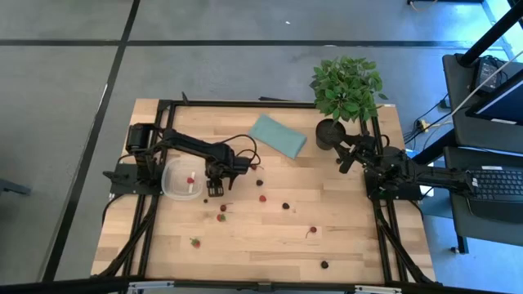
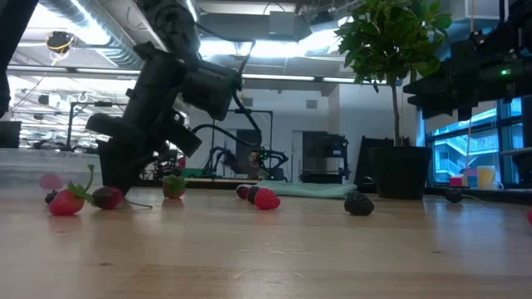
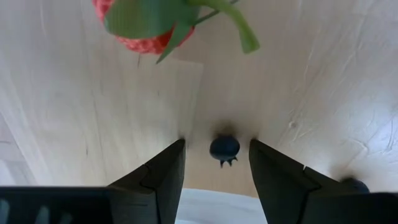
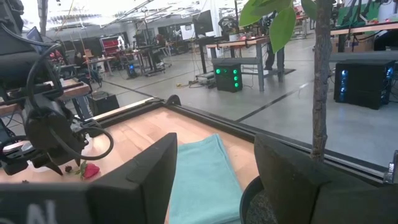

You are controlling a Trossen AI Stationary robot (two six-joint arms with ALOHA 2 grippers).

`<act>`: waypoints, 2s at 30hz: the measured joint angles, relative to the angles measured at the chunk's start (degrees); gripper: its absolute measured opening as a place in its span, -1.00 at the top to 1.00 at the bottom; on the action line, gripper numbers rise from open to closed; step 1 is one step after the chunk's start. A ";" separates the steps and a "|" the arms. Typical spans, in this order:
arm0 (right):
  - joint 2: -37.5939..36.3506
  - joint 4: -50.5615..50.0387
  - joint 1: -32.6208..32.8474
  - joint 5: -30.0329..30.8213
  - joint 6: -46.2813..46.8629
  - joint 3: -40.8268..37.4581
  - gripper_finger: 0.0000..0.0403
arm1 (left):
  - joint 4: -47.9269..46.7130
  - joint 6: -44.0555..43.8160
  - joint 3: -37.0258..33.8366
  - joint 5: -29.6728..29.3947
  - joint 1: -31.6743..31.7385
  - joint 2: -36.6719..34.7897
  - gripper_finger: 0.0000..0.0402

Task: Pick and placing Produce into tupperware
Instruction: Put the top blueberry into the transparent bin

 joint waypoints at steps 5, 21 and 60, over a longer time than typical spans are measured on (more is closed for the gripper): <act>0.01 -0.05 0.00 0.00 0.01 0.00 -0.08 | 0.45 2.39 -0.07 -0.57 -0.11 0.00 0.21; 0.01 -0.10 0.00 0.01 -0.22 0.00 -0.08 | 0.98 2.58 -0.17 -0.96 -0.11 0.20 0.69; -0.01 -0.07 0.00 0.00 -0.35 0.00 -0.08 | -19.40 -18.57 0.49 -6.06 1.60 -26.53 0.82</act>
